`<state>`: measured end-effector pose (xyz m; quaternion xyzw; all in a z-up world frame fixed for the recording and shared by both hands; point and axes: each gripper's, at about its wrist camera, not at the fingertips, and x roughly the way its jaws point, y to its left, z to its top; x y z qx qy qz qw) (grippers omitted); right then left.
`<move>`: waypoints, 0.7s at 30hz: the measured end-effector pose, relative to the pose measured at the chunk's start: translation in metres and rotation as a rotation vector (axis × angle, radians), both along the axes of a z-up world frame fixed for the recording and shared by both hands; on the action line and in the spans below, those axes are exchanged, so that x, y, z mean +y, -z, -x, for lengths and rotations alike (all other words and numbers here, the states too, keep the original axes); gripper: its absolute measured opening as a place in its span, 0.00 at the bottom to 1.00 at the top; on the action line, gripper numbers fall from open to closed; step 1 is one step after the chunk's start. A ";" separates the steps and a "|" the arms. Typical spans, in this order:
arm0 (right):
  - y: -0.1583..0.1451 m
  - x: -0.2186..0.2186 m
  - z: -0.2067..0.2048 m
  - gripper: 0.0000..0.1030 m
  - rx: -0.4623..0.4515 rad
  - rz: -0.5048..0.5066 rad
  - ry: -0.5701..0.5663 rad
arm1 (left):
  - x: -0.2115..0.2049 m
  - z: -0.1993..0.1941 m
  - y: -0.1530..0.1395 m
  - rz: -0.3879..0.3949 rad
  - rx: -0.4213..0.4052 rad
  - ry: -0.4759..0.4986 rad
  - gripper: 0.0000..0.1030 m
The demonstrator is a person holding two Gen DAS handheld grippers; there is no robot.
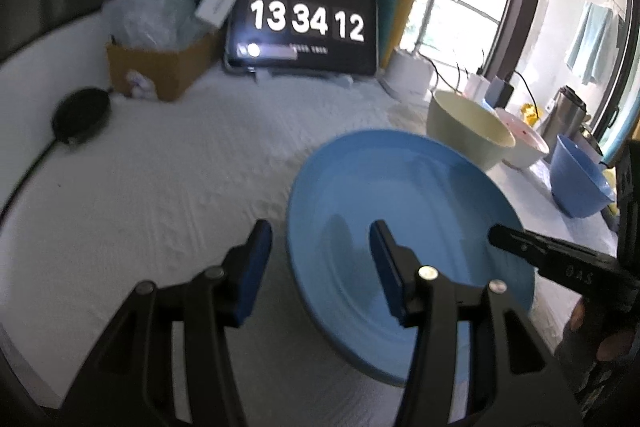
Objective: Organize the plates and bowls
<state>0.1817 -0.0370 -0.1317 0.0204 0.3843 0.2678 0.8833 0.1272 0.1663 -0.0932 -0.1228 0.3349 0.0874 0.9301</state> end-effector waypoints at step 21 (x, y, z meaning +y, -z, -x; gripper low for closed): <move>-0.038 -0.083 0.031 0.37 -0.115 -0.028 0.077 | -0.091 -0.001 -0.050 -0.082 -0.110 0.150 0.52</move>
